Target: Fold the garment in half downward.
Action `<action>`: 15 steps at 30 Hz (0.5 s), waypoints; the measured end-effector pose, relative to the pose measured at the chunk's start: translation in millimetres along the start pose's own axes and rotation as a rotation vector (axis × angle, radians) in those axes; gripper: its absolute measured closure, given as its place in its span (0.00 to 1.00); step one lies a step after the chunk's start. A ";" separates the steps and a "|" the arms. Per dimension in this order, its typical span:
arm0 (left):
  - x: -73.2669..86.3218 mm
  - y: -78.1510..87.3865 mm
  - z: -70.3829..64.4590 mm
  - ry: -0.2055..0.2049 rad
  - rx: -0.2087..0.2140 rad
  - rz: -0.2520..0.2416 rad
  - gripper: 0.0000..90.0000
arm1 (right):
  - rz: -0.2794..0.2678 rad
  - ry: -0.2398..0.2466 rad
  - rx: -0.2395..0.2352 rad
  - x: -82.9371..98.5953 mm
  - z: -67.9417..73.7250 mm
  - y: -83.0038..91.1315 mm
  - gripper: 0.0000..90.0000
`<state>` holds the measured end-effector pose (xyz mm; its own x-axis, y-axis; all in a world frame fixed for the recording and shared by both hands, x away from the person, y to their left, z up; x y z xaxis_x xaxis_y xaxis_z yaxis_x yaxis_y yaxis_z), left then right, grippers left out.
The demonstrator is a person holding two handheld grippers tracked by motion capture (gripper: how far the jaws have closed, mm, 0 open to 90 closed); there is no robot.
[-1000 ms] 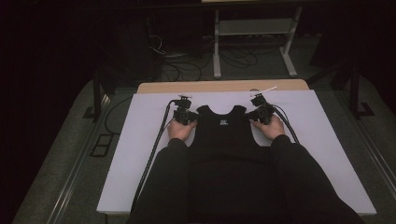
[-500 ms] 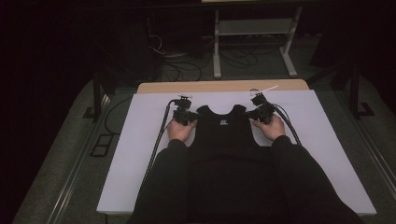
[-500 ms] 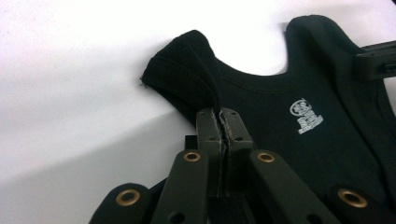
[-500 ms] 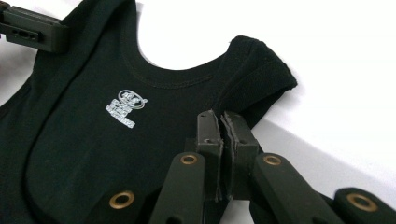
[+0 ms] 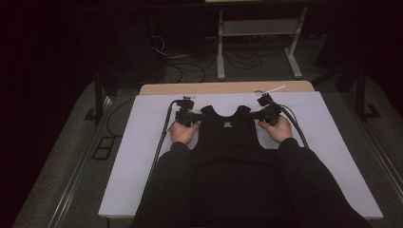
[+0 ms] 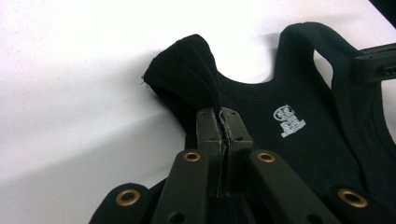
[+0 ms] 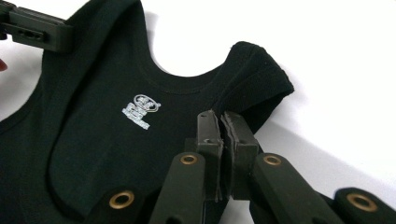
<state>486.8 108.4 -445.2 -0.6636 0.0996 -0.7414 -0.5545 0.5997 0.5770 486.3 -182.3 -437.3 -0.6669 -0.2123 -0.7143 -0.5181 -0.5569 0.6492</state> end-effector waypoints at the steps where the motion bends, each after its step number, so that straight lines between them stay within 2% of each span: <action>1: -0.5 0.9 -0.9 0.002 0.000 -0.002 0.97 | -0.004 0.001 0.001 -0.4 0.5 0.8 0.94; 8: -4.3 10.7 -7.0 -0.026 0.002 -0.010 0.97 | -0.019 0.026 0.000 -2.6 6.3 9.3 0.94; 15: -8.1 21.8 -11.8 -0.028 0.007 -0.047 0.97 | -0.058 0.027 -0.010 -1.0 9.0 22.5 0.94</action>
<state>474.2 111.2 -422.5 -0.6229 0.0934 -0.7767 -0.5808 0.6099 0.5391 470.4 -187.4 -419.6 -0.6212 -0.2010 -0.7575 -0.5500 -0.5767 0.6041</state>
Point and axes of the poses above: each handheld gripper's, and its own axes: y roughly backward along the jaws, x roughly out of its underside, z roughly to its left, the point moved 2 cm from there along -y, roughly forward along the jaws, and after that the axes turned 7 degrees about -z, right-handed, at the moved point
